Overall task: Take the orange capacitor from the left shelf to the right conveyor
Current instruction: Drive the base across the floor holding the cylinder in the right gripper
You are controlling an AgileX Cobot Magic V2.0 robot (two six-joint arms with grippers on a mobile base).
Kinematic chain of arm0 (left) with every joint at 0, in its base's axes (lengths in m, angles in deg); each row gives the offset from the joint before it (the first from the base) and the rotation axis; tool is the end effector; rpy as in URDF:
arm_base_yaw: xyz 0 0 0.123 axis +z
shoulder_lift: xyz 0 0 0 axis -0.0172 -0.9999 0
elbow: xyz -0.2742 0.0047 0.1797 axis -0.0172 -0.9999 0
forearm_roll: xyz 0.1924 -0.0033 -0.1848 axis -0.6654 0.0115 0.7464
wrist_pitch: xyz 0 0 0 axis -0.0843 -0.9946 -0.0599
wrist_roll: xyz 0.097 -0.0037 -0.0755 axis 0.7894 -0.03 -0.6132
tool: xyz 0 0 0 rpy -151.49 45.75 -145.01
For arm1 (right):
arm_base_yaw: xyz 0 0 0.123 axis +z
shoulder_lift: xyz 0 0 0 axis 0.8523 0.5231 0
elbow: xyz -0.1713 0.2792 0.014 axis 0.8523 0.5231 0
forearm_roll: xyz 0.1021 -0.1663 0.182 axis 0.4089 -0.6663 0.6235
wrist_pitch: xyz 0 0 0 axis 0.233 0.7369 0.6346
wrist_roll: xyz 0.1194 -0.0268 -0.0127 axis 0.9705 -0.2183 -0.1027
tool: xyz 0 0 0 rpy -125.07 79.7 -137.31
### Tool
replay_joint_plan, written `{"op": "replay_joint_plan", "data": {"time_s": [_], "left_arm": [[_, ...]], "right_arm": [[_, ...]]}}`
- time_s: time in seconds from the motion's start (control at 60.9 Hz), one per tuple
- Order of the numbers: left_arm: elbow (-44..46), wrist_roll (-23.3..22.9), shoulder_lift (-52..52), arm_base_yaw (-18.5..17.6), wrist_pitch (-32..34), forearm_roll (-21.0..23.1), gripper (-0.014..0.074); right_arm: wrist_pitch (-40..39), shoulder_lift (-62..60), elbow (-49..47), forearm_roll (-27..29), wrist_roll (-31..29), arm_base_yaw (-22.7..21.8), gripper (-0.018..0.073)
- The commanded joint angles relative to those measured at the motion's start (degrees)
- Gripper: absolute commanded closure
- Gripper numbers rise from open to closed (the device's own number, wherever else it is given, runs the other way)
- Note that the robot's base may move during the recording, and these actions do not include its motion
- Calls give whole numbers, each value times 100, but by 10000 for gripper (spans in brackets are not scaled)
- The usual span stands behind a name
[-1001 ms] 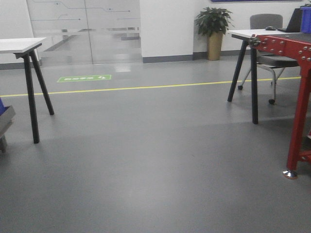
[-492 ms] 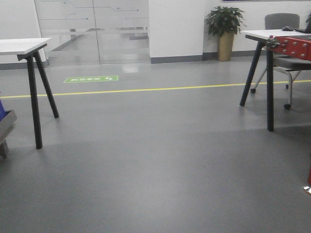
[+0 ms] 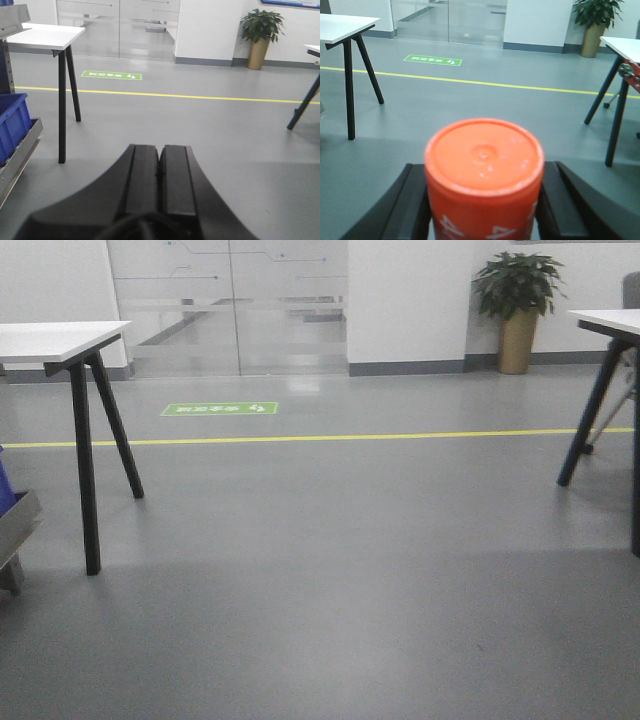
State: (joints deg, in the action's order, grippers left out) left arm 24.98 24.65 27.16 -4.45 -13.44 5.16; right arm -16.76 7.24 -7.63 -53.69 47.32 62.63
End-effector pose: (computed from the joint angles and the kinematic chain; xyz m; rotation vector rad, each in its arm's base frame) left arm 0.0607 -0.0058 0.1981 0.0111 1.5564 -0.1388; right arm -0.0069 0.0005 0.3492 -0.0716 1.6691 0.0561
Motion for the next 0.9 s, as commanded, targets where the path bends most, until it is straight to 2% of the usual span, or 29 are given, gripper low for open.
{"op": "replay_joint_plan", "data": {"time_s": [0.0, 0.886], "left_arm": [[28, 3, 110, -33, 512, 0, 701], [28, 3, 110, -33, 512, 0, 701]], "right_arm": [[-526, 104, -128, -23, -8, -1, 463], [-526, 104, -128, -23, -8, -1, 463]]}}
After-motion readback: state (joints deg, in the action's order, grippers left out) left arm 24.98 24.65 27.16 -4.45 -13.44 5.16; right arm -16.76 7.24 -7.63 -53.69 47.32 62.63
